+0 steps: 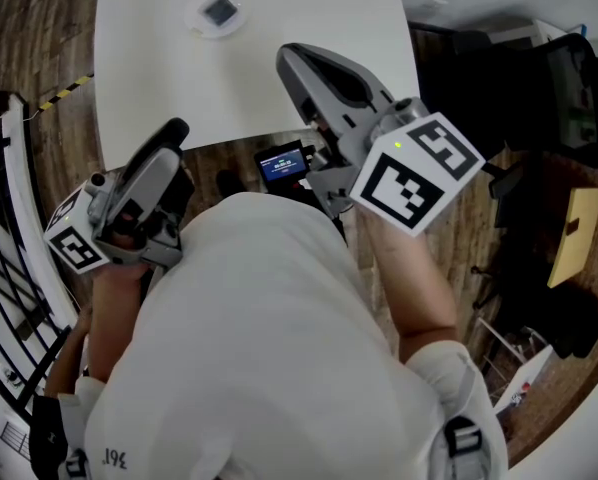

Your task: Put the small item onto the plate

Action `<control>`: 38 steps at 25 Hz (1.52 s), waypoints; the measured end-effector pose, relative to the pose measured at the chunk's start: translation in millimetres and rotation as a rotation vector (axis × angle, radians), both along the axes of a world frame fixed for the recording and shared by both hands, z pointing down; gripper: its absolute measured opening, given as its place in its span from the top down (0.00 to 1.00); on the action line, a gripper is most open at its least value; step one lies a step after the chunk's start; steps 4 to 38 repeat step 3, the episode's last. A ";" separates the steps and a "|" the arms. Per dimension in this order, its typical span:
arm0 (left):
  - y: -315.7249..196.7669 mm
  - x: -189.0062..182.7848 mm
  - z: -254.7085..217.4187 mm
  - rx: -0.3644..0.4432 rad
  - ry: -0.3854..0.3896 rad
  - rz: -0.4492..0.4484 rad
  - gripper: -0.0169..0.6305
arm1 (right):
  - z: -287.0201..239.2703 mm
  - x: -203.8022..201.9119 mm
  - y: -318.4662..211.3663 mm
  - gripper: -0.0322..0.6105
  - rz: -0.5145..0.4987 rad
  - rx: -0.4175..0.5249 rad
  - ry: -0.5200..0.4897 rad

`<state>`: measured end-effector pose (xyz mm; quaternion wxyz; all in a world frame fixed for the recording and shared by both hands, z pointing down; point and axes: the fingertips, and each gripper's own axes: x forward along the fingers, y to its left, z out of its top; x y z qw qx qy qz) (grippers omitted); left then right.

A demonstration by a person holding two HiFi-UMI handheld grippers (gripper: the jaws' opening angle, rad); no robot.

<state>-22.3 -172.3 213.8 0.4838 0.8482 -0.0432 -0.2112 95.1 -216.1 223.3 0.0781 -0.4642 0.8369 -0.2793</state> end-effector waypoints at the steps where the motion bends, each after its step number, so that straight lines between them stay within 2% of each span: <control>1: -0.2 -0.2 0.3 -0.001 0.001 0.004 0.67 | 0.1 -0.7 -0.3 0.95 0.002 0.000 0.002; 38: -0.1 -1.0 1.4 -0.003 0.002 0.013 0.67 | 0.0 -2.2 -0.8 0.95 0.006 0.000 0.007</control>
